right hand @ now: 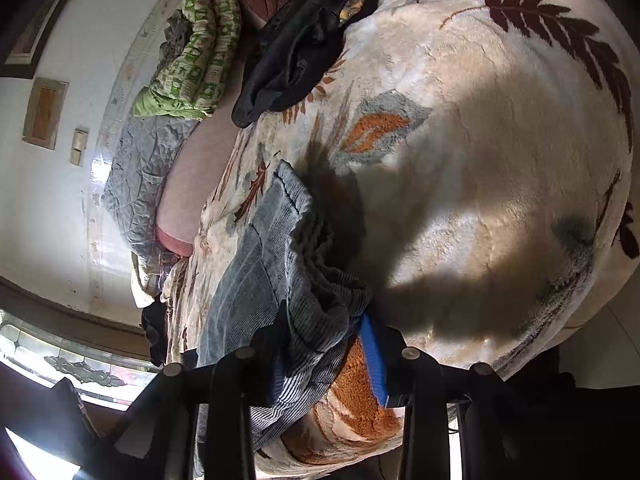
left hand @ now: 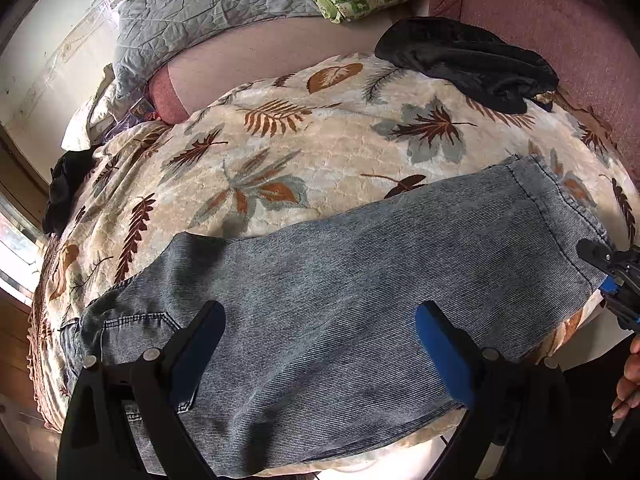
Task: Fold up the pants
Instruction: 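Grasp the jeans leg hem with the right gripper, then fold the held leg hem with the right gripper toward the waistband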
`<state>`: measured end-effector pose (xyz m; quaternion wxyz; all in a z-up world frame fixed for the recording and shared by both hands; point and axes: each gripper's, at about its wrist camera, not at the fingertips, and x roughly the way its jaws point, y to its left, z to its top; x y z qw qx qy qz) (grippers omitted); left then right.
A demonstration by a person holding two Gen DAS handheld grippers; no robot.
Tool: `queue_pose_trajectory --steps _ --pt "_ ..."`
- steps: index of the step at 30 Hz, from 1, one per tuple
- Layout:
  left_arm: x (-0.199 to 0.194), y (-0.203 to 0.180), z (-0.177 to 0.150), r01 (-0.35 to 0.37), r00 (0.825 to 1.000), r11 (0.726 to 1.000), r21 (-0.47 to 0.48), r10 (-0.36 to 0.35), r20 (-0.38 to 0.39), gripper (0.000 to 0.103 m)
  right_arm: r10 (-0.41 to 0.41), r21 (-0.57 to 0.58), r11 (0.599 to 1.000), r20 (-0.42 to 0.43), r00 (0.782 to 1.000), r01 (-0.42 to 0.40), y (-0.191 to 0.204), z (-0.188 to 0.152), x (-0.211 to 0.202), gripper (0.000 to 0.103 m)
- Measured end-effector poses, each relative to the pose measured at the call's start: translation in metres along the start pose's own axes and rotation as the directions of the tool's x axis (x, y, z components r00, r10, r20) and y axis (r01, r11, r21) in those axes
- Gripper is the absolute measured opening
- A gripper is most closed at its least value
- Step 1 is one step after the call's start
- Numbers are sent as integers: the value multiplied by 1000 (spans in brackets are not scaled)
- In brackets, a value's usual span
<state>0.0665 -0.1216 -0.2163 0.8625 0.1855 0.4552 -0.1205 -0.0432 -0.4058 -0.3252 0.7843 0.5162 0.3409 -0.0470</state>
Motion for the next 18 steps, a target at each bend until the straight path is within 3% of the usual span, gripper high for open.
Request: queue_pose_trajectory --steps 6,10,18 --pt "-12 -6 3 0 1000 1000 13 0 15 96 4 -6 1000 11 1000 -4 3 1 5 37" --pt "-22 -7 4 -10 1000 1000 22 9 23 96 -10 -49 999 18 1000 11 9 0 4 28" --pt "-44 13 4 -18 998 999 -33 20 51 96 31 -77 997 30 999 -29 28 1 -1 25"
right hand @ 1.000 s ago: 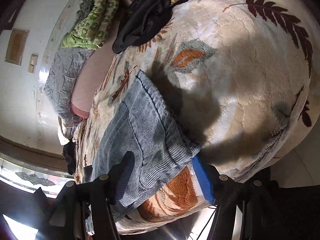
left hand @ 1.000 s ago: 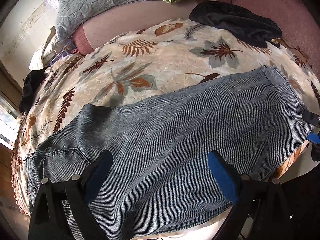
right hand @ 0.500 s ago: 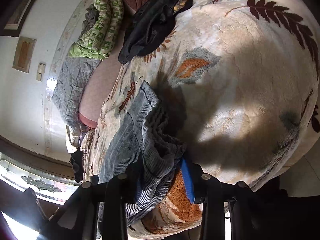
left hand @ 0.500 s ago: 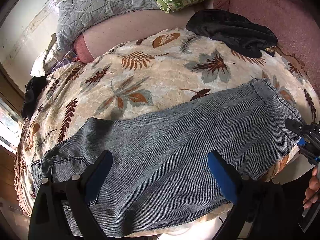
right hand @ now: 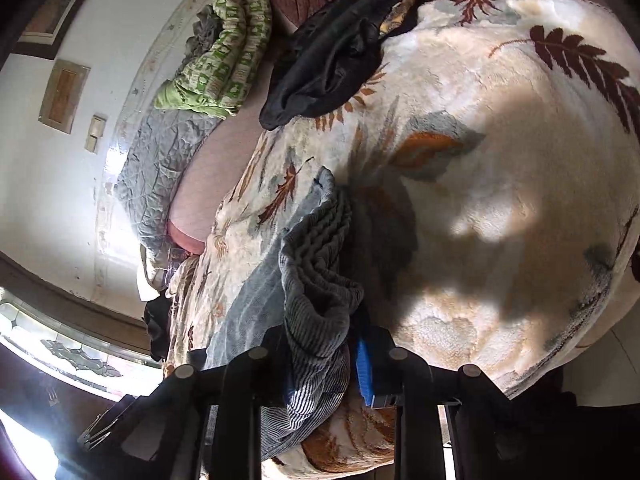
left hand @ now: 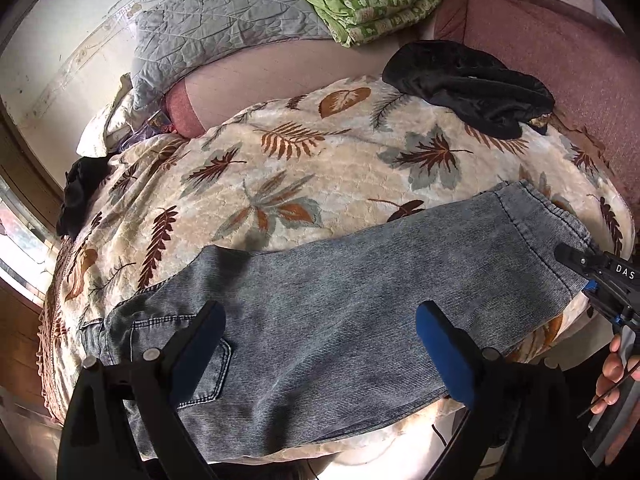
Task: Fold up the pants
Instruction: 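Fold the held leg hem with the right gripper toward the waistband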
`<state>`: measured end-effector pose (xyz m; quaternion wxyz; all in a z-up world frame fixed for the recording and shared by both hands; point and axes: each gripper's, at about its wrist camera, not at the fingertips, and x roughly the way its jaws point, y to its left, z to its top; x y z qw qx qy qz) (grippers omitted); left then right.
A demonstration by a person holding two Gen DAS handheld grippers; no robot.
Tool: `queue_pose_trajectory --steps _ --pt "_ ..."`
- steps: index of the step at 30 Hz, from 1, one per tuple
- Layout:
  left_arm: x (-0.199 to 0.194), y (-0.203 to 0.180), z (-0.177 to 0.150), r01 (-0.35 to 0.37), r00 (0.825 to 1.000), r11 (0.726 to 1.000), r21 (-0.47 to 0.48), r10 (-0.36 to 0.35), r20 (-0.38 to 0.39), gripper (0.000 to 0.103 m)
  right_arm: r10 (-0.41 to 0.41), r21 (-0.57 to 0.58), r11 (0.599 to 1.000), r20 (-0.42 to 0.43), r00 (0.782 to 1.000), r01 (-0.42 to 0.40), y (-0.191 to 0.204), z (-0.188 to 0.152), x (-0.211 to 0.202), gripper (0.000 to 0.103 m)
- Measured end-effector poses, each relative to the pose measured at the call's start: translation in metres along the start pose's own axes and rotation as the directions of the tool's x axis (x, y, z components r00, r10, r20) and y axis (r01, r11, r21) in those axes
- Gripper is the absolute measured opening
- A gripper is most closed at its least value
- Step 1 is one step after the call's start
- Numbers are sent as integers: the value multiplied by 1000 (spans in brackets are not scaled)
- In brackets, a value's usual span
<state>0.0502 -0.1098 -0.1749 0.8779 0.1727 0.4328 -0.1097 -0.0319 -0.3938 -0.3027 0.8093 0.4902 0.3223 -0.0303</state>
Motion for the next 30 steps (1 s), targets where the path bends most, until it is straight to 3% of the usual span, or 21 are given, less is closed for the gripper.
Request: queue_pose_trajectory --steps 8,10,17,30 --pt "-8 28 -6 21 1000 997 -69 -20 13 96 18 60 998 -24 1000 -17 -2 -2 6 25" --pt "-7 32 -7 24 1000 997 -73 -22 17 96 25 66 998 -28 999 -23 -1 -2 5 21" --pt "-3 57 -9 35 999 991 -129 -32 30 96 -13 28 1000 -27 1000 13 9 4 0 21" --pt "-1 97 -25 -11 1000 982 -189 15 19 96 0 44 999 -31 1000 1 14 10 0 21"
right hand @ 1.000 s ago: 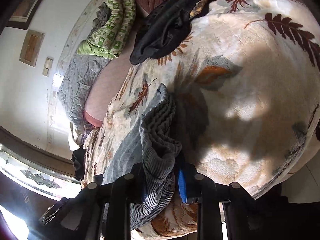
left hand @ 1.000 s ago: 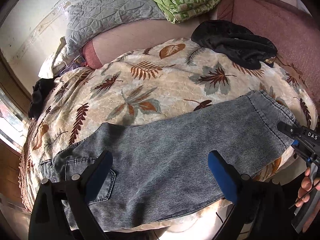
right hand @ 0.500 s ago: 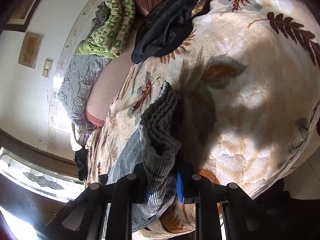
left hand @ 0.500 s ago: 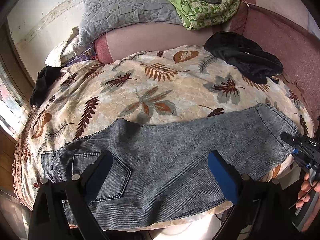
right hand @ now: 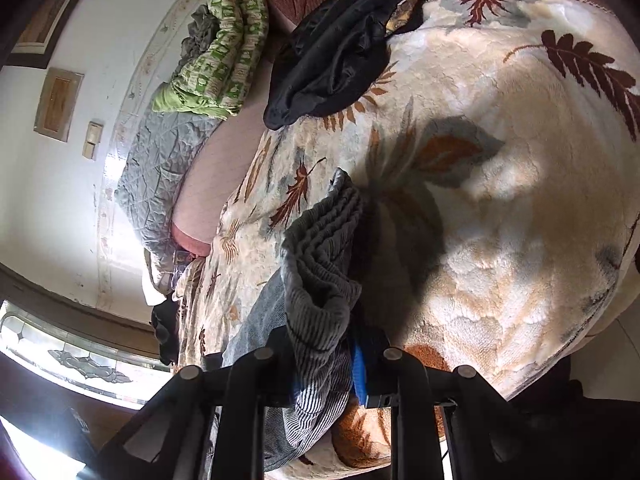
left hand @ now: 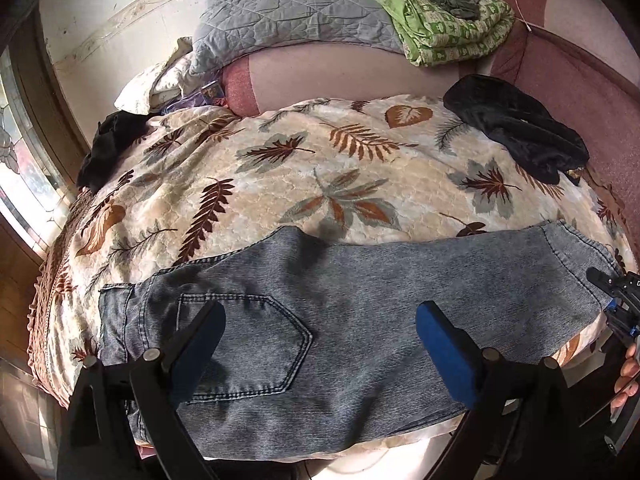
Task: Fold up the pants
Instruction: 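Fold the held leg hem with the right gripper toward the waistband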
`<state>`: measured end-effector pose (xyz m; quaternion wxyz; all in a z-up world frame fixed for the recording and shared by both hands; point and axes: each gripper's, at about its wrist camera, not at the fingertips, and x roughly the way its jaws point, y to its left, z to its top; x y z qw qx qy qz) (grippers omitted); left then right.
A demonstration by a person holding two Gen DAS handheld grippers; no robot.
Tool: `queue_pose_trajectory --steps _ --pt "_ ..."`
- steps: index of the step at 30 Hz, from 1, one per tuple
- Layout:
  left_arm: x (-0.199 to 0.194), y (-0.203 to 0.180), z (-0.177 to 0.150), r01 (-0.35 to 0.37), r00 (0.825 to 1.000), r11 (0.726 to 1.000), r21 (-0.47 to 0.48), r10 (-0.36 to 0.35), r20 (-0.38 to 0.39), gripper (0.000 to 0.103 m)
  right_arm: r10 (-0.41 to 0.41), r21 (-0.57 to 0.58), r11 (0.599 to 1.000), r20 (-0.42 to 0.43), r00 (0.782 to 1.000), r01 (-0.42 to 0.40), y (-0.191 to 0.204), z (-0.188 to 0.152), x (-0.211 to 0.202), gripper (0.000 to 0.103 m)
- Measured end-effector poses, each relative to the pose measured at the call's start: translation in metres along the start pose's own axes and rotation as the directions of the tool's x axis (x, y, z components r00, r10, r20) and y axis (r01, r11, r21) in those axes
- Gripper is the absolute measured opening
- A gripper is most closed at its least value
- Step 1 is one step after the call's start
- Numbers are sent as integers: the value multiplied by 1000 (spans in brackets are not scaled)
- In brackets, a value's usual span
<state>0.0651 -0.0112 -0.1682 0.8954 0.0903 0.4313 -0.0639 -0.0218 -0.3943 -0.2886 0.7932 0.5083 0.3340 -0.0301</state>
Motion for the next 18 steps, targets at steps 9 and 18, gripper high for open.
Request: queue_pose_trajectory --steps 9,18 --pt "16 44 -12 -63 997 996 -65 60 -49 96 18 -109 994 0 1000 -18 53 1 -3 21" --pt "34 80 -31 -82 993 986 -147 67 -102 96 36 -342 937 -112 993 -73 158 -38 29 21"
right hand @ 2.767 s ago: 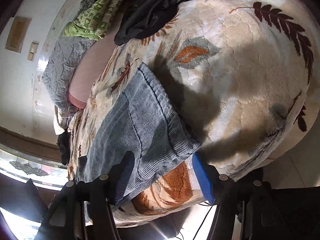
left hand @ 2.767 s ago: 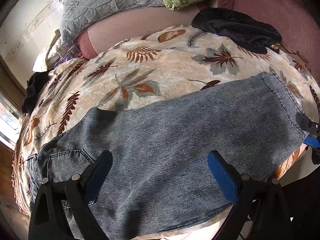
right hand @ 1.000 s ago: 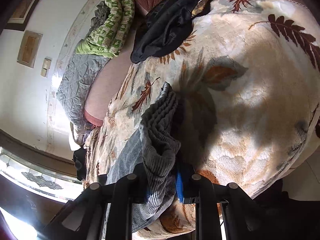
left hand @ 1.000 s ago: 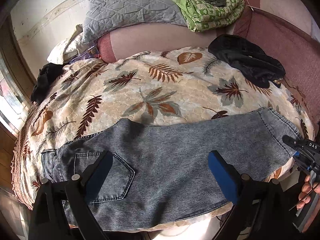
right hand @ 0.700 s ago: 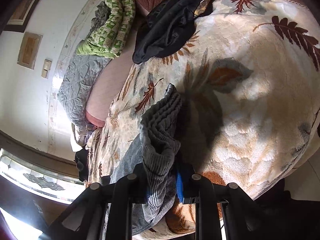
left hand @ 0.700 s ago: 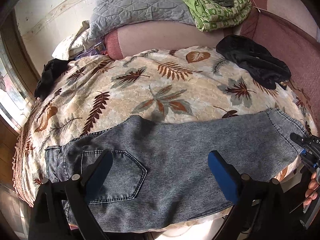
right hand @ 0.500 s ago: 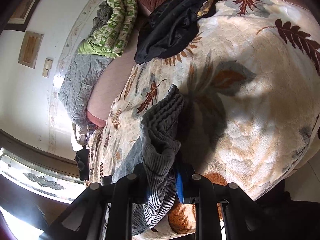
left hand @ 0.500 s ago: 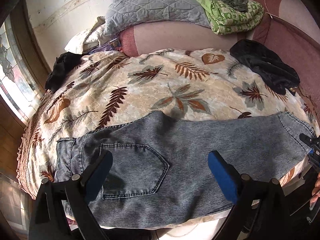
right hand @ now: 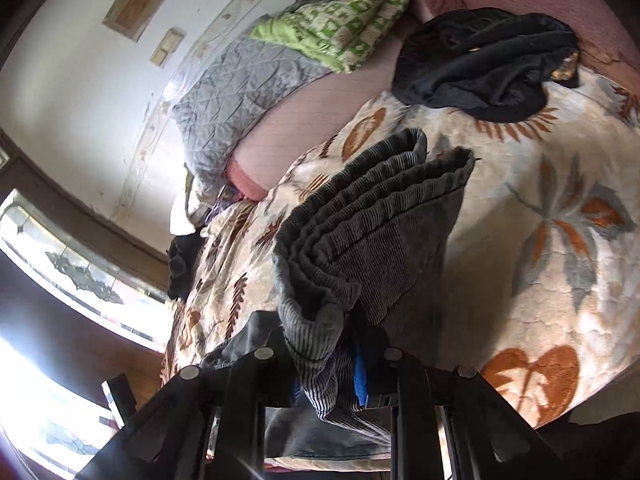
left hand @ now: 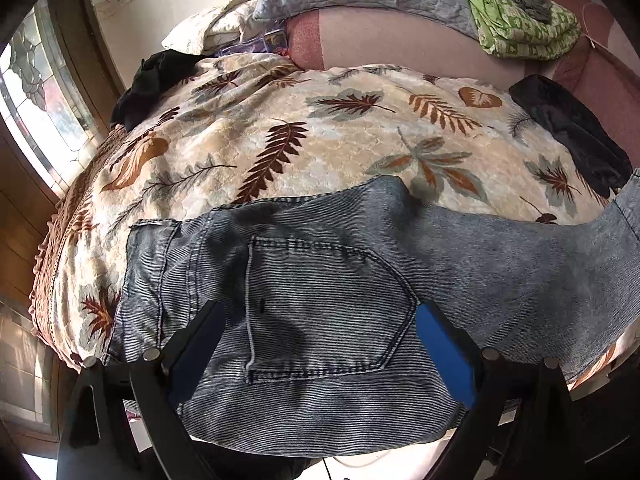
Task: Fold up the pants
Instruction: 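Fold the held leg hem with the right gripper toward the waistband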
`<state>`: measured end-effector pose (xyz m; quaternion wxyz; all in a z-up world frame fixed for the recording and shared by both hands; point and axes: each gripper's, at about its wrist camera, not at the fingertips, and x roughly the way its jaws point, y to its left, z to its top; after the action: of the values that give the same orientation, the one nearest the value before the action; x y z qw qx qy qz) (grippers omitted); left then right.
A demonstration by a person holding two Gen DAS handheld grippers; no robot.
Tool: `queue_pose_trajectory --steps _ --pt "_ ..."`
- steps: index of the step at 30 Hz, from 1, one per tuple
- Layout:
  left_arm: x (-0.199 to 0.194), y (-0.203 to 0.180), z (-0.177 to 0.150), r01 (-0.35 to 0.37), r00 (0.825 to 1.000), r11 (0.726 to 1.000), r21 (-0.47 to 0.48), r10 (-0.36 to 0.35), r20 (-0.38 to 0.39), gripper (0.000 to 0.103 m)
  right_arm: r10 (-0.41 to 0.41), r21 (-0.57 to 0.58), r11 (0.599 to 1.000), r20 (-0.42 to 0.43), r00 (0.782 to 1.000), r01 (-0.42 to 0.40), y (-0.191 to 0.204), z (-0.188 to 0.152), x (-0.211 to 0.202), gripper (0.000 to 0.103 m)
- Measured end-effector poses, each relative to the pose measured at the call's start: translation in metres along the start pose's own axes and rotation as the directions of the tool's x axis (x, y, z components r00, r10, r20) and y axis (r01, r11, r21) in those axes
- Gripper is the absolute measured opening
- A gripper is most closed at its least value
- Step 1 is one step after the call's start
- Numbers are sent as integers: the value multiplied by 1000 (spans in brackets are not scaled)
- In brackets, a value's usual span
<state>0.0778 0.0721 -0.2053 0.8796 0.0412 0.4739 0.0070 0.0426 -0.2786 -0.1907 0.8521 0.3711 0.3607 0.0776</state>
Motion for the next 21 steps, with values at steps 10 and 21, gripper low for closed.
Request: queue_pose_trajectory --steps 10,21 --pt "-28 64 8 -66 993 992 -109 77 93 96 63 -58 994 -356 932 -89 61 -87 113 40" --pt "-12 11 0 2 998 1000 -7 -1 55 96 172 -5 982 -368 914 -187 19 -74 89 66"
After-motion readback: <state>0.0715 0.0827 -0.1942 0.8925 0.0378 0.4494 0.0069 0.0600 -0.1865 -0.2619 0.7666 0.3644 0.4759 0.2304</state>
